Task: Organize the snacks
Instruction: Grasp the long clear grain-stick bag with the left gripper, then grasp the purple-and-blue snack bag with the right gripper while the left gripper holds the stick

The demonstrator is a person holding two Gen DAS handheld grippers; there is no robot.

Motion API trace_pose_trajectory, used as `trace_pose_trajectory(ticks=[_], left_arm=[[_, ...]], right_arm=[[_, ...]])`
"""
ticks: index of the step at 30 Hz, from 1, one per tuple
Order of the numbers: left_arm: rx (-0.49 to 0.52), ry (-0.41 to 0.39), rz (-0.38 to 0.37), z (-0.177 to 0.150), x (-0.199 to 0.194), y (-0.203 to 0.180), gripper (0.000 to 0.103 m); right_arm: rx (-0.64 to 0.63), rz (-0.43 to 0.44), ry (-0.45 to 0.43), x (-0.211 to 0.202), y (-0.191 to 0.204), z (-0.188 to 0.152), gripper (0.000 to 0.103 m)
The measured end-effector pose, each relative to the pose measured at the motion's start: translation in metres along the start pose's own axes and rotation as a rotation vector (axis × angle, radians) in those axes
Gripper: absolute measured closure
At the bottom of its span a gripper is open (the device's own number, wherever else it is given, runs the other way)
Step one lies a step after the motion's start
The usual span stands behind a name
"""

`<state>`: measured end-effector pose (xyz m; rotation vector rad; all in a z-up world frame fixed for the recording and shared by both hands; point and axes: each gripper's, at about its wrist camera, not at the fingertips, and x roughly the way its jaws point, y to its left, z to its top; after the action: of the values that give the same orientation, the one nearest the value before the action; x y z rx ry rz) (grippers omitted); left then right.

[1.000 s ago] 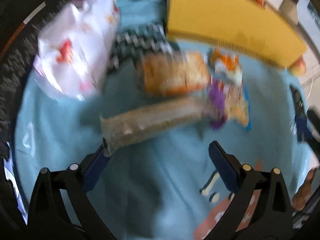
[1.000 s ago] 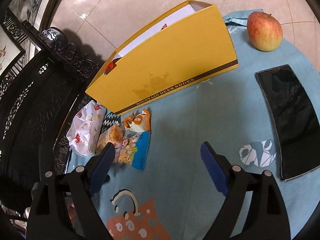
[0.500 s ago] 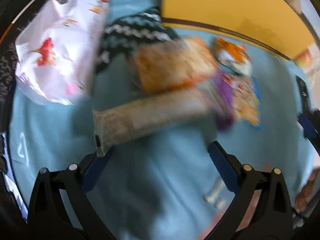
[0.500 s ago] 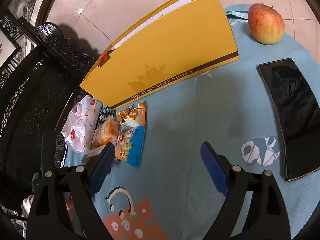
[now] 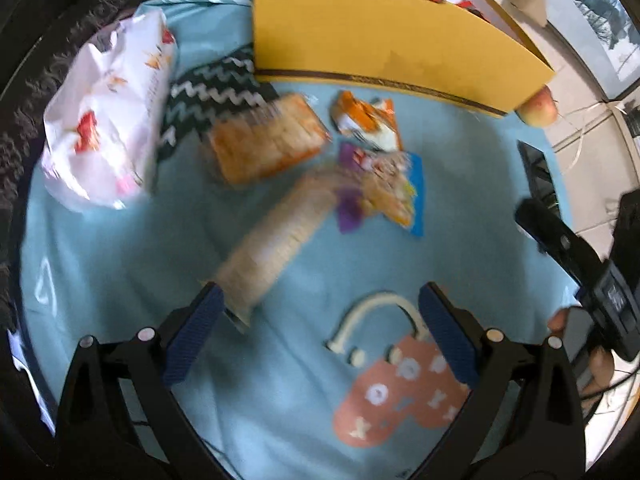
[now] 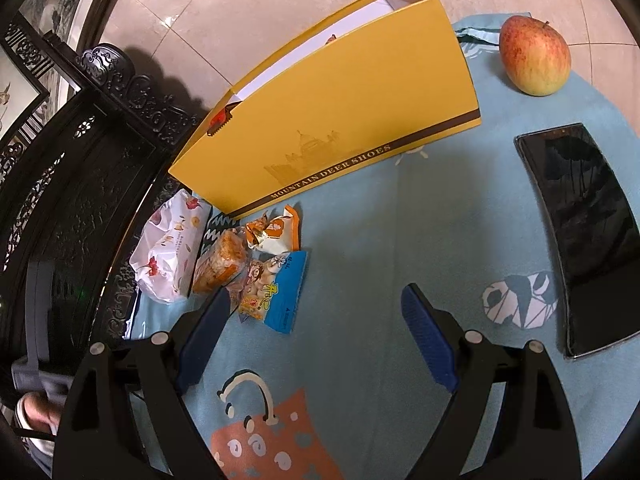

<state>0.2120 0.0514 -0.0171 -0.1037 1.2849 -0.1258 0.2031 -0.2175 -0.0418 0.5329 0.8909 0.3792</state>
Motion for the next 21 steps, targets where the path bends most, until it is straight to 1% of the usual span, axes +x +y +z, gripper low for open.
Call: trace_pose_trajectory(ticks=[2, 3, 5, 6, 7, 8, 9, 10, 11, 12, 13, 14, 16, 17, 19, 21], left_arm=[[0.027, 0.005, 0.039, 0.008, 0.007, 0.006, 0.004], [0.036, 0.005, 0.048, 0.013, 0.016, -0.001, 0.004], [0.046, -0.003, 0.056, 0.014, 0.028, 0.002, 0.004], [0.047, -0.002, 0.061, 0.015, 0.034, 0.001, 0.006], [0.05, 0.002, 0.062, 0.014, 0.039, 0.002, 0.012], [0.068, -0.005, 0.09, 0.011, 0.044, 0.0, 0.025], [0.09, -0.032, 0.115, 0.009, 0.041, -0.001, 0.043], [0.107, -0.05, 0.122, 0.007, 0.037, -0.002, 0.056], [0.108, -0.062, 0.131, 0.006, 0.033, -0.003, 0.073], [0.099, -0.06, 0.143, 0.004, 0.03, -0.001, 0.076], [0.084, -0.061, 0.141, 0.002, 0.027, 0.0, 0.076], [0.078, -0.068, 0.142, -0.002, 0.023, 0.001, 0.076], [0.086, -0.092, 0.174, -0.011, 0.016, 0.0, 0.076], [0.077, -0.099, 0.178, -0.016, 0.014, -0.002, 0.076], [0.062, -0.098, 0.158, -0.024, 0.011, -0.002, 0.076], [0.05, -0.095, 0.154, -0.028, 0.013, -0.002, 0.076]], right_arm=[[-0.003, -0.005, 0.007, 0.002, 0.0, -0.001, 0.015], [-0.006, -0.009, 0.012, 0.004, 0.0, -0.001, 0.015], [-0.012, -0.015, 0.015, 0.006, 0.0, -0.002, 0.015], [-0.015, -0.022, 0.015, 0.007, 0.0, -0.002, 0.015], [-0.016, -0.027, 0.015, 0.008, 0.0, -0.002, 0.015], [-0.019, -0.032, 0.014, 0.009, -0.001, -0.002, 0.015], [-0.02, -0.036, 0.015, 0.01, -0.001, -0.002, 0.015], [-0.017, -0.04, 0.019, 0.012, -0.001, -0.003, 0.015], [-0.02, -0.045, 0.024, 0.013, -0.001, -0.003, 0.015], [-0.035, -0.055, 0.029, 0.015, 0.001, -0.004, 0.015], [-0.058, -0.066, 0.031, 0.016, 0.005, -0.005, 0.015], [-0.111, -0.075, 0.032, 0.018, 0.014, -0.006, 0.015], [-0.198, -0.078, 0.038, 0.022, 0.028, -0.009, 0.015], [-0.264, -0.085, 0.04, 0.025, 0.039, -0.011, 0.015], [-0.438, -0.134, 0.061, 0.04, 0.061, -0.017, 0.015], [-0.643, -0.236, 0.079, 0.06, 0.083, -0.025, 0.015]])
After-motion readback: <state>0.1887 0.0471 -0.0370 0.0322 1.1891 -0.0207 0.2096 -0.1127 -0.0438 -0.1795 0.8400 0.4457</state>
